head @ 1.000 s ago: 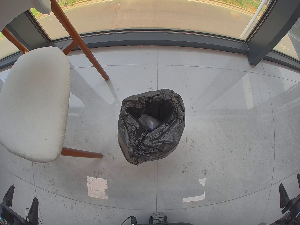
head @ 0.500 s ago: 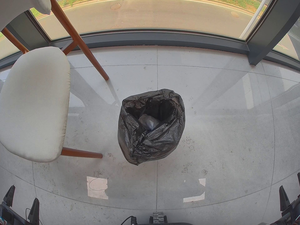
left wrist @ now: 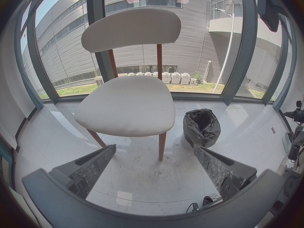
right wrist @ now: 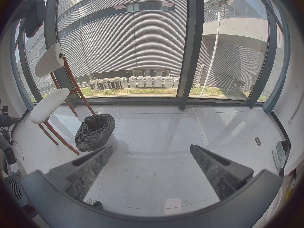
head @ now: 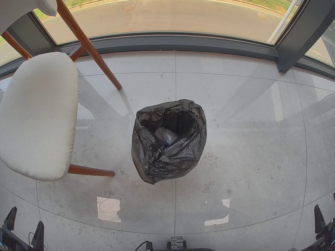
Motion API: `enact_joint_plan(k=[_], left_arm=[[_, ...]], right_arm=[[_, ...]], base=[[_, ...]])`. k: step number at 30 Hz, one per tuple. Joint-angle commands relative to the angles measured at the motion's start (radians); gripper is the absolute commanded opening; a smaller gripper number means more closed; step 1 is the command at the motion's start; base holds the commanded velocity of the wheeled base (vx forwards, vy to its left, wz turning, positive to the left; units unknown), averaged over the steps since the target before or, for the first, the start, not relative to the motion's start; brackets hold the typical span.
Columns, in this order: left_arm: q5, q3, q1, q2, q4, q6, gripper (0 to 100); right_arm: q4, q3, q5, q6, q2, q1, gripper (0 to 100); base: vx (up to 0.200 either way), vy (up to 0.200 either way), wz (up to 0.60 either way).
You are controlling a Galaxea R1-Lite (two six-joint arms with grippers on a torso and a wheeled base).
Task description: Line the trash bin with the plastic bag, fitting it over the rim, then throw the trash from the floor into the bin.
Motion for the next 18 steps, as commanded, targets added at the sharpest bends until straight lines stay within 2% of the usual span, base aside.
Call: enact_joint_plan(k=[1, 18], left_arm=[[-0.001, 0.018, 0.0, -0.011, 0.0, -0.001, 100], [-0.001, 0.018, 0.0, -0.011, -0.002, -0.001, 100]], right_arm=[[0.001, 0.015, 0.002, 0.003, -0.01, 0.001, 100], [0.003, 0.015, 0.005, -0.02, -0.008, 0.001, 100]], base=[[0.0, 0.0, 0.0], [0.0, 0.0, 0.0]])
